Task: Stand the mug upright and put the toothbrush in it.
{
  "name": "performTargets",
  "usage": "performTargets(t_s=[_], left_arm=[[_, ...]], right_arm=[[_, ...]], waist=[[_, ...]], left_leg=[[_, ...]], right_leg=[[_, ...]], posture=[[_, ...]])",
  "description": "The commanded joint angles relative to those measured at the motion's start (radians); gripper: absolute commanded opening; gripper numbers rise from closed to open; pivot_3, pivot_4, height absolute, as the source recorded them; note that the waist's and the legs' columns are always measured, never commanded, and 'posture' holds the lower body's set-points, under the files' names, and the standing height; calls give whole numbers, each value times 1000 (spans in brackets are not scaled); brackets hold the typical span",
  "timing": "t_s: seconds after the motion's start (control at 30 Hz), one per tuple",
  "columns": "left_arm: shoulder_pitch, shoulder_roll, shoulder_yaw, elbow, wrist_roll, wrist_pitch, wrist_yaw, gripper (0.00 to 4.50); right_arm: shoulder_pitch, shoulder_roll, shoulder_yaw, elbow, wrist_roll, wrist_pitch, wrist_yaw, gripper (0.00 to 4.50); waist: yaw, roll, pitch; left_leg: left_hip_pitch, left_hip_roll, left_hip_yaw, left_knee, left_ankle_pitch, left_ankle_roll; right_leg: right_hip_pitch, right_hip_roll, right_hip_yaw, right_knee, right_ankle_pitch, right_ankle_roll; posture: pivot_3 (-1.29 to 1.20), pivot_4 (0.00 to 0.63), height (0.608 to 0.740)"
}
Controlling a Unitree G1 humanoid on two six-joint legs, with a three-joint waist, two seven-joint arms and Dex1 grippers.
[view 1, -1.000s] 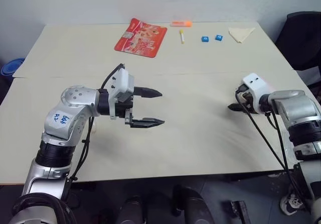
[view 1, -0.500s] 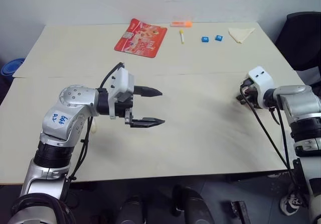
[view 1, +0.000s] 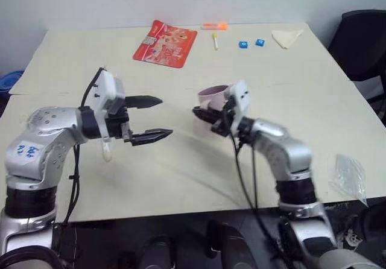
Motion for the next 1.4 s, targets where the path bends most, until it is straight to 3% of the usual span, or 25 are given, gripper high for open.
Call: performTargets(t_s=[0.03, 0.3, 0.4, 0.67, 0.83, 0.97, 1.0, 1.17, 1.3, 1.4], left_arm=[[17, 52, 52, -71, -35, 26, 12, 4500], [94, 107, 101, -132, -88, 74, 32, 4500], [114, 103, 96, -139, -95, 73, 42, 4500], [160, 105, 106, -150, -109, 79, 56, 4500], [255, 128, 244, -191, -165, 186, 129, 4500], [278, 133, 337, -158, -144, 371, 324, 4500], [265, 125, 333, -128, -118, 441, 398, 4500], [95, 5, 294, 53, 11, 657, 701, 4500], [-18, -52, 196, 164, 93, 680, 780, 4500], [-125, -121, 189, 325, 145, 691, 844, 4500]], right_arm=[[58, 61, 25, 67, -12, -224, 38, 46], [157, 16, 142, 163, -92, -356, 125, 46], [175, -28, 157, 138, -97, -341, 143, 812], [218, -184, 179, -95, -88, -123, 134, 3530], [257, -373, 95, -313, -28, 81, 152, 3530], [246, -493, -115, -429, 241, 284, 206, 3530], [230, -516, -177, -437, 323, 336, 214, 3530], [86, -645, -303, -432, 505, 468, 208, 4477], [8, -686, -299, -437, 602, 496, 231, 4477], [-2, -698, -265, -461, 585, 460, 229, 4477]], waist=[[0, -1, -1], [-9, -1, -1], [-7, -1, -1], [-9, -1, -1], [-6, -1, -1], [-1, -1, -1], [0, -1, -1], [17, -2, 0], [24, -7, -3], [32, -7, -3]], left_leg=[[0, 0, 0, 0, 0, 1], [2, 0, 0, 0, 0, 0], [3, 0, 0, 0, 0, 0], [3, 1, 0, 0, -1, 0], [2, 2, 0, -1, -1, -1], [3, 1, 0, 0, -1, 0], [3, 1, 0, 0, -2, 0], [5, 0, 0, -1, -2, 1], [4, 1, 0, -1, -2, 0], [3, 0, 1, -2, -2, 1]], right_leg=[[1, 0, 1, -1, 0, 1], [1, 0, 2, 1, 0, 0], [1, 0, 2, 1, 0, 0], [1, 0, 2, 1, 0, -1], [0, 0, 2, 1, -1, -1], [1, 0, 2, 0, -1, -1], [1, 0, 2, 0, -1, -1], [2, 0, 3, 0, -1, -1], [2, 0, 1, 1, -1, -1], [2, -1, 1, -1, 0, 0]], posture=[[0, 150, 740], [0, 150, 740], [0, 150, 740], [0, 150, 740], [0, 150, 740], [0, 150, 740], [0, 150, 740], [0, 150, 740], [0, 150, 740], [0, 150, 740]])
